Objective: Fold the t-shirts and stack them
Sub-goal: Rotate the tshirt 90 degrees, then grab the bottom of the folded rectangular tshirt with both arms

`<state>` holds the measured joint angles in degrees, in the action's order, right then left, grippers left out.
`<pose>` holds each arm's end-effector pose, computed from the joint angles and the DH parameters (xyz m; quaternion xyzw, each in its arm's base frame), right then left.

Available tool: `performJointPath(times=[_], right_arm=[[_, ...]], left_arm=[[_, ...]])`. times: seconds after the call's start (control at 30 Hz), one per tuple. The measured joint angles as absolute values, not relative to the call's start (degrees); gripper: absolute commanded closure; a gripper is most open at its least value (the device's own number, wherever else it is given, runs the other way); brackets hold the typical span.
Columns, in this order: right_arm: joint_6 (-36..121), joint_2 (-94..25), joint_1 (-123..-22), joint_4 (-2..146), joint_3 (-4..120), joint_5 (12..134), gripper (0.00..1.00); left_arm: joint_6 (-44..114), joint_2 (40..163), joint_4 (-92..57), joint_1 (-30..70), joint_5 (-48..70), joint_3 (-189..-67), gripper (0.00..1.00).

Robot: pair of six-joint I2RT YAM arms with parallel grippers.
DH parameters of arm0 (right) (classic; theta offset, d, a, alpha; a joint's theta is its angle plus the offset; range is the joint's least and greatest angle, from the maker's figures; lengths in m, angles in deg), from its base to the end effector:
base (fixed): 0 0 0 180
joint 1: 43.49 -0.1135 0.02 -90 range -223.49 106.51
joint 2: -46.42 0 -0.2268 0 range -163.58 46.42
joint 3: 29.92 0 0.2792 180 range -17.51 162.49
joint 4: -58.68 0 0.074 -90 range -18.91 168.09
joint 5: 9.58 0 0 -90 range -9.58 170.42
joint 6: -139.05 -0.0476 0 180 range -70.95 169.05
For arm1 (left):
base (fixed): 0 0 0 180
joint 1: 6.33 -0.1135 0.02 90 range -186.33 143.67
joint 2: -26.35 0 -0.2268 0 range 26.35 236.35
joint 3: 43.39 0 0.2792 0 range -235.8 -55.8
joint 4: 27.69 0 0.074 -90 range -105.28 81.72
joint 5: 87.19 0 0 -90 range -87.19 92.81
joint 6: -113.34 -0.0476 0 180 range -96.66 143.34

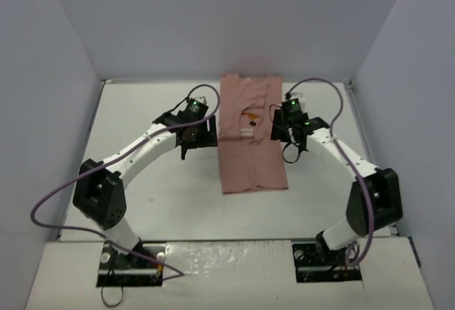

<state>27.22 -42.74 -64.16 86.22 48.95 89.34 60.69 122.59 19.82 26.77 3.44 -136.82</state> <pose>0.3647 0.1297 0.2162 0.0433 0.8950 0.0938 0.4339 0.3358 -0.2195 0.2317 -0.0330 0.9401 -0.2000 0.2743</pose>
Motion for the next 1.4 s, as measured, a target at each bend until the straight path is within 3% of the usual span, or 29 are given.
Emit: performJointPath(times=[0.17,0.37,0.8,1.4], right_arm=[[22.2,-32.8,-64.2,87.9,35.4,86.5,0.49],[17.9,-31.3,-64.2,89.5,27.8,83.1,0.50],[14.3,-30.7,-64.2,88.1,22.7,81.8,0.50],[14.0,-34.3,-64.2,83.0,20.4,81.7,0.50]], left_arm=[[65.5,119.0,19.1,31.6,8.7,-127.3,0.34],[69.8,123.8,17.5,34.4,12.9,-120.6,0.34],[73.9,127.4,12.7,37.3,13.7,-120.3,0.36],[75.2,128.7,11.8,37.7,13.5,-120.9,0.55]])
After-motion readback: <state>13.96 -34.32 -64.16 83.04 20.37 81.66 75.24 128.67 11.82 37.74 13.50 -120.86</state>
